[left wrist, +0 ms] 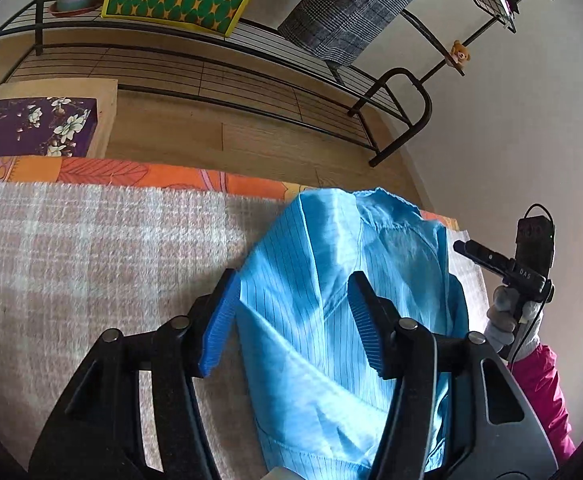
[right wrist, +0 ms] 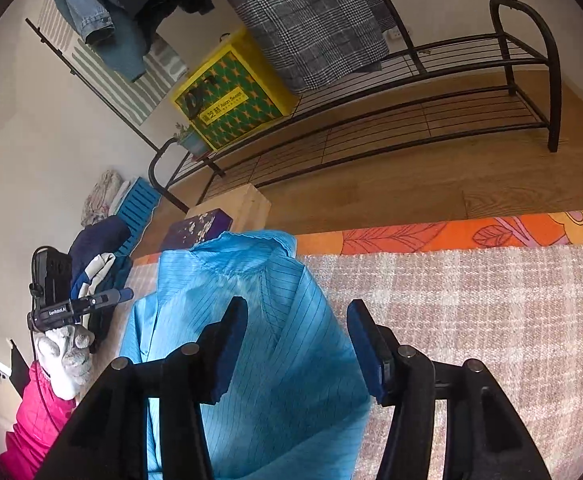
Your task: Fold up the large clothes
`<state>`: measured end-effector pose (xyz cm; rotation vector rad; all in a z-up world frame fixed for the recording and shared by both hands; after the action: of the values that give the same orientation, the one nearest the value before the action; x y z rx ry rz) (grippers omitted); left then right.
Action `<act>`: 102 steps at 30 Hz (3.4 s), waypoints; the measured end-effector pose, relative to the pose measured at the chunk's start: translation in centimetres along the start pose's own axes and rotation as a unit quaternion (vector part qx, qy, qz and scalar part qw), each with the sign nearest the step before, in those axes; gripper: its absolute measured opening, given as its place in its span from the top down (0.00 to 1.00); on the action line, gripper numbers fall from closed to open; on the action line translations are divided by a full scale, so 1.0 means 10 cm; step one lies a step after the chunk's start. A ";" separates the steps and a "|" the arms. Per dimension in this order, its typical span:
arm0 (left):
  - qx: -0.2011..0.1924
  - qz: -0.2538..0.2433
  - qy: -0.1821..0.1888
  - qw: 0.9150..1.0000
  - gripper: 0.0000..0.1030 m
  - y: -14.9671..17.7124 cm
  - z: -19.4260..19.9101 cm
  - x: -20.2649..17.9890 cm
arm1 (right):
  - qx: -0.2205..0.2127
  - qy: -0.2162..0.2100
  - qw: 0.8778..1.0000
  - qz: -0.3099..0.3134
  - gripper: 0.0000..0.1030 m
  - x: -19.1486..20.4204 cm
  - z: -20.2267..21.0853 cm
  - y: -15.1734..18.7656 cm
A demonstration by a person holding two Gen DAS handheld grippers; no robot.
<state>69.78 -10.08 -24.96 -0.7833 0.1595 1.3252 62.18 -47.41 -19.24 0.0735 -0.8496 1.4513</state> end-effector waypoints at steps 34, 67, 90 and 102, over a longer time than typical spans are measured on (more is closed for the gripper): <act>-0.067 -0.181 0.008 0.981 0.99 1.18 1.68 -1.60 | -0.064 0.053 0.993 0.082 1.00 1.69 1.81 1.19; -0.001 -0.148 0.033 0.989 0.83 3.65 2.37 -0.99 | -0.015 0.068 0.995 0.068 0.67 2.13 2.34 3.98; 0.055 0.073 0.108 0.990 0.99 3.12 1.76 -0.31 | -0.057 0.021 0.987 -0.146 1.00 1.26 2.04 3.57; 0.075 0.005 -0.014 0.997 0.93 3.39 1.77 -0.23 | 0.029 0.146 0.986 -0.074 0.82 1.19 1.98 3.81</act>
<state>32.78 -0.31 -24.90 -0.6380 0.2385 1.3157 18.24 -41.43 -15.45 -0.0324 -0.5509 1.3070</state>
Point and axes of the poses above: each gripper's, at about its wrist camera, not at the fingertips, and z roughly against the way its jaws point, x to its left, y to its underside, the point moved 5 cm from there along -z, roughly the way its jaws point, and after that the axes turned 1 degree about -z, right-handed, at the moved point
